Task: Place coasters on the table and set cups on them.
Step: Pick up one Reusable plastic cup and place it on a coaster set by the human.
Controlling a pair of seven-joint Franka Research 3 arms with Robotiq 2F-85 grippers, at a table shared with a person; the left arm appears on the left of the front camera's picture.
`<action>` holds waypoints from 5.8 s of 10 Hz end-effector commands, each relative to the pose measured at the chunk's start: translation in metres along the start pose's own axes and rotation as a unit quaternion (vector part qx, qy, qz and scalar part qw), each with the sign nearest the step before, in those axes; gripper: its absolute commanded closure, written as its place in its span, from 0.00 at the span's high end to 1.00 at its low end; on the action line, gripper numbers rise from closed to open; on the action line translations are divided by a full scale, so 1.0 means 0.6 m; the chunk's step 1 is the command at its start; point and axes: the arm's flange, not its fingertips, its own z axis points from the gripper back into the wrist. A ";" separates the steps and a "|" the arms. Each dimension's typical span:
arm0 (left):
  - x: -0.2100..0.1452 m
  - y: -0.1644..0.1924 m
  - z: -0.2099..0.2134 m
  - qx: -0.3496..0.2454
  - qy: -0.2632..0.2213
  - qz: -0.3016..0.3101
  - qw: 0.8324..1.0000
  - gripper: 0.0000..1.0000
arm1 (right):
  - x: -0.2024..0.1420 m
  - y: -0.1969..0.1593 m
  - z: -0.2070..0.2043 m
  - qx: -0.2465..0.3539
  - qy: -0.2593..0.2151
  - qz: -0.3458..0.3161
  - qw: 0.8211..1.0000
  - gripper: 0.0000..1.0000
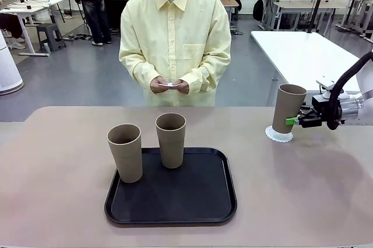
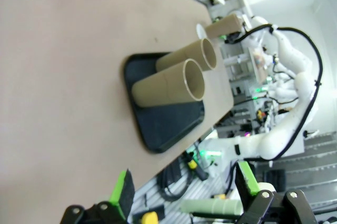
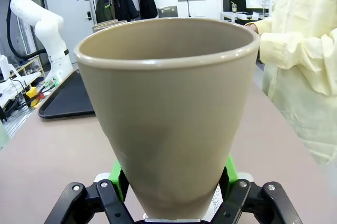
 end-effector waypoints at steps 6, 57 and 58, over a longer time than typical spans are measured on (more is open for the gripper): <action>0.000 0.000 0.001 -0.009 -0.005 -0.005 1.000 1.00 | -0.024 -0.023 -0.005 0.023 0.004 0.002 1.000 0.81; 0.000 0.000 0.001 -0.009 -0.005 -0.005 1.000 1.00 | 0.362 0.335 -0.018 -0.295 0.403 -0.292 0.815 1.00; 0.000 0.000 0.001 -0.009 -0.005 -0.005 1.000 1.00 | 0.365 0.338 -0.027 -0.303 0.423 -0.310 0.796 1.00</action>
